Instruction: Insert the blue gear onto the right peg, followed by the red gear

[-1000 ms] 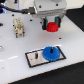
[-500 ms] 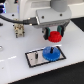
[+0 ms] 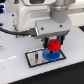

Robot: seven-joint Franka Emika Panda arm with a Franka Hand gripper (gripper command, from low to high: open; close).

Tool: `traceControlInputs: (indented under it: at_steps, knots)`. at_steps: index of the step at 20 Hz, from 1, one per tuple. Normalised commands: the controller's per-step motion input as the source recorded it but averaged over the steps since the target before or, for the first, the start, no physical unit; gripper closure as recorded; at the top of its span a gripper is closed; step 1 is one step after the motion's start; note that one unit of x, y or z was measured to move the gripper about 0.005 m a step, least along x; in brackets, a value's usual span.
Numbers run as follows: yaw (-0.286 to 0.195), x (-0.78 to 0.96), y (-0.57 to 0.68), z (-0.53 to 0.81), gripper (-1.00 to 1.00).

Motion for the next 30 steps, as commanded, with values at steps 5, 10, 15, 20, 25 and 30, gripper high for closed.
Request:
traceControlInputs:
  at_steps: [5,10,15,20,25,30]
  knots:
    - [0.000,0.12,-0.09,-0.22,1.00]
    - [0.000,0.03,0.02,0.09,1.00]
    - [0.000,0.08,-0.01,0.35,1.00]
    - [0.000,0.18,-0.09,-0.03,1.00]
    - [0.000,0.21,-0.12,-0.22,1.00]
    - [0.000,0.16,-0.07,-0.23,1.00]
